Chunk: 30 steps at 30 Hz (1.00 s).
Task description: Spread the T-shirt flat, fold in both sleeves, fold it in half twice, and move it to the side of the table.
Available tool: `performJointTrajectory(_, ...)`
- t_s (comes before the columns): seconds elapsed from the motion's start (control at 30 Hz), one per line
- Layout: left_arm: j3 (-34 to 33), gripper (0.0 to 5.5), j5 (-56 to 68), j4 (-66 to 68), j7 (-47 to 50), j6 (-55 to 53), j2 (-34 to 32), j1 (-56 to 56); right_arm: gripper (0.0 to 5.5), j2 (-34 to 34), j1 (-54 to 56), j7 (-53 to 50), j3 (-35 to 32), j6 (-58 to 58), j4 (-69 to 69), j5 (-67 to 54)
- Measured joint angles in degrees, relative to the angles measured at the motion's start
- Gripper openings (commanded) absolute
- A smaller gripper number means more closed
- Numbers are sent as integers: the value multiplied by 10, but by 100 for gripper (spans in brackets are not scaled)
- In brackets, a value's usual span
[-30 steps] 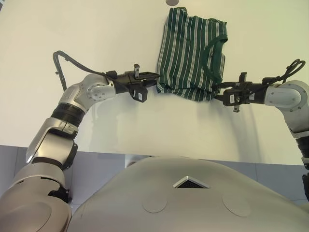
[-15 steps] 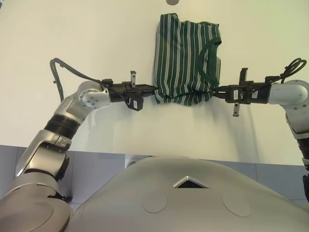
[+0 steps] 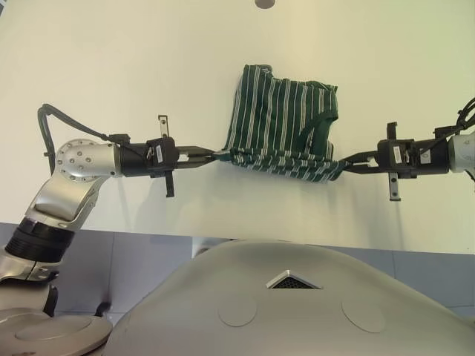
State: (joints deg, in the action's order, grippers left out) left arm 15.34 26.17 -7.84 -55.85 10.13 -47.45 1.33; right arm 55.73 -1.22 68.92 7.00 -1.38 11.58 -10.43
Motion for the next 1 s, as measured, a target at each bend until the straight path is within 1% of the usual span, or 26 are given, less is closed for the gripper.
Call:
performJointTrajectory(0.03, -2, 0, -13, 22, 13, 2, 20, -18, 2, -12, 19, -21, 8, 13, -21, 23)
performJointTrajectory(0.07, -6, 0, -45, 69, 46, 7, 60, -53, 2, -41, 56, -61, 19, 29, -61, 63)
performJointTrajectory(0.17, -10, 0, -113, 175, 108, 30, 131, -122, 2, -92, 123, -143, 39, 51, -130, 131)
performJointTrajectory(0.27, -17, 0, -159, 258, 143, 49, 171, -176, 2, -117, 163, -193, 51, 72, -188, 175)
performJointTrajectory(0.37, -27, 0, -189, 325, 169, 69, 201, -227, 2, -129, 187, -221, 56, 85, -222, 198)
performJointTrajectory(0.57, -29, 0, -247, 422, 191, 116, 247, -303, 2, -134, 200, -230, 56, 85, -248, 208)
performJointTrajectory(0.8, -9, 0, -308, 525, 223, 154, 312, -357, 2, -112, 189, -207, 45, 42, -221, 210)
performJointTrajectory(0.9, -11, 0, -326, 587, 262, 165, 328, -392, 2, -112, 189, -207, 44, 30, -219, 213)
performJointTrajectory(1.0, -20, 0, -331, 622, 277, 172, 338, -417, 2, -113, 192, -208, 35, 10, -210, 210)
